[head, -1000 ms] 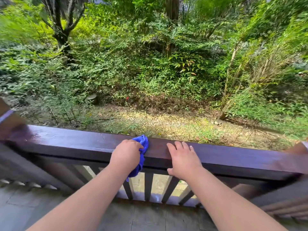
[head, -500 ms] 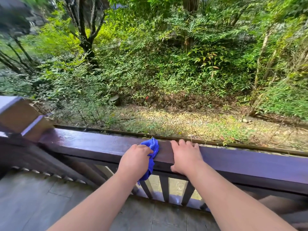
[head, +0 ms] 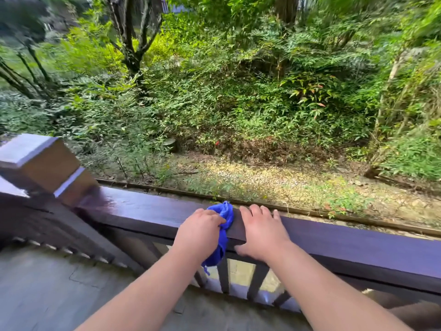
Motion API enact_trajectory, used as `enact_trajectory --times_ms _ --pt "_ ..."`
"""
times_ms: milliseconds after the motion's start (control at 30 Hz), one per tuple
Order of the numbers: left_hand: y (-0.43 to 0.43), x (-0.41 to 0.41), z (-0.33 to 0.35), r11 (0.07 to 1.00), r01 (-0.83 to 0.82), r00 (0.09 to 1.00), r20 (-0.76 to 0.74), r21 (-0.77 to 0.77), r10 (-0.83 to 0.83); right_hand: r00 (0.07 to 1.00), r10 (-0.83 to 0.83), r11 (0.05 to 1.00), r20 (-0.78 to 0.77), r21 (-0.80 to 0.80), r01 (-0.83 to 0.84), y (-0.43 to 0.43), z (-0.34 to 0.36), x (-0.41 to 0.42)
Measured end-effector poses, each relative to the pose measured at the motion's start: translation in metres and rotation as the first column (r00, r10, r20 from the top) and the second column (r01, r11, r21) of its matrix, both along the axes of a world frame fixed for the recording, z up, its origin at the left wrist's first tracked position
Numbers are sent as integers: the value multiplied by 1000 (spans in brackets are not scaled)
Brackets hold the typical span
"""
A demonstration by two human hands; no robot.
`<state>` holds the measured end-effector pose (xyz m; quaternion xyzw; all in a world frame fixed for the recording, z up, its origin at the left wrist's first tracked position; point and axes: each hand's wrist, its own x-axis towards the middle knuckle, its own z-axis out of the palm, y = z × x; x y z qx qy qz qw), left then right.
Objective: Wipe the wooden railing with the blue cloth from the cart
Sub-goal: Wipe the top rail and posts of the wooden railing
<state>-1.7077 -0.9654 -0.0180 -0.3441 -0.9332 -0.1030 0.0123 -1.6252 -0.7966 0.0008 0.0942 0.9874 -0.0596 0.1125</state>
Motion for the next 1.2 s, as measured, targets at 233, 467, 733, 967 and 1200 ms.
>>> enact_trajectory --times_ms 233,467,733,967,1200 --pt "-120 -88 -2 994 -107 994 36 12 107 1000 8 999 15 34 -9 -103 4 -69" --pt "-204 -153 -1 992 -123 987 105 -8 123 999 15 999 39 51 -16 -199 3 -139" --pt "-277 -199 22 942 -282 949 92 -182 302 999 -24 997 45 80 20 -245 0 -174" --pt "-278 -197 25 905 -286 957 -50 -314 285 998 -55 994 31 94 52 -247 -2 -170" --pt "-281 -197 26 924 -323 941 30 -204 336 997 -41 999 -65 8 41 -240 9 -155"
